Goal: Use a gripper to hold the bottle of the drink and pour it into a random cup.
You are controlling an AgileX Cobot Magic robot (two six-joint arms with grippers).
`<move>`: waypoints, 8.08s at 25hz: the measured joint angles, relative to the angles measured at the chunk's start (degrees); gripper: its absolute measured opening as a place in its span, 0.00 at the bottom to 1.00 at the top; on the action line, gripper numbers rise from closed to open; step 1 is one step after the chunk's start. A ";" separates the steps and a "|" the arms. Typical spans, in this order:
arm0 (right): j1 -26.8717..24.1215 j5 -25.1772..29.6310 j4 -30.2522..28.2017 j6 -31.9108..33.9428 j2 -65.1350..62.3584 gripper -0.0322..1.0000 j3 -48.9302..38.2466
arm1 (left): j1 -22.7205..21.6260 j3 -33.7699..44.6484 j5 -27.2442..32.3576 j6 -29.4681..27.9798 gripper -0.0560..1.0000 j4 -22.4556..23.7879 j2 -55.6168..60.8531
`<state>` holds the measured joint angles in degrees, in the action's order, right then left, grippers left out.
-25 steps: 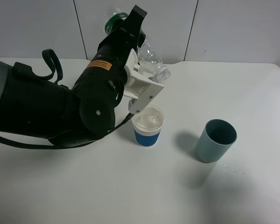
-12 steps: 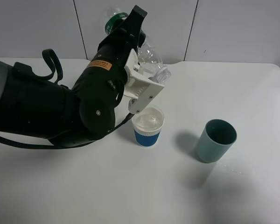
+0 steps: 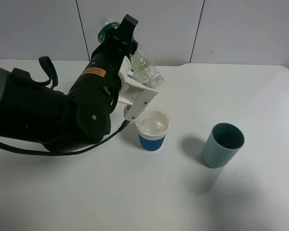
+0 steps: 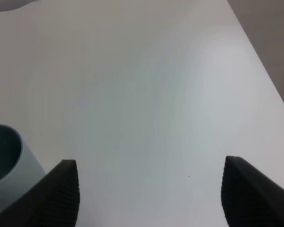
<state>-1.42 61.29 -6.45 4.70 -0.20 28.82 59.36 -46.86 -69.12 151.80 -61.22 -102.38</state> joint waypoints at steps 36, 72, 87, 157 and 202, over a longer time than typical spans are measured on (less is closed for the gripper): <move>0.00 0.00 0.00 0.00 0.00 0.65 0.00 | -11.64 0.05 38.09 -114.06 0.54 34.31 24.67; 0.00 0.00 0.00 0.00 0.00 0.65 0.00 | -44.67 22.79 35.66 -157.96 0.54 75.44 16.95; 0.00 0.00 0.00 0.00 0.00 0.65 0.00 | -44.67 23.02 16.23 -157.96 0.54 76.66 1.14; 0.00 0.00 0.00 0.00 0.00 0.65 0.00 | -48.58 38.36 0.09 -152.61 0.99 72.18 9.75; 0.00 0.00 0.00 0.00 0.00 0.65 0.00 | -48.84 11.64 102.64 -150.41 0.98 68.02 82.50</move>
<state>-1.42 61.29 -6.45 4.70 -0.20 28.82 10.52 -35.22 33.52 1.39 6.79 -19.88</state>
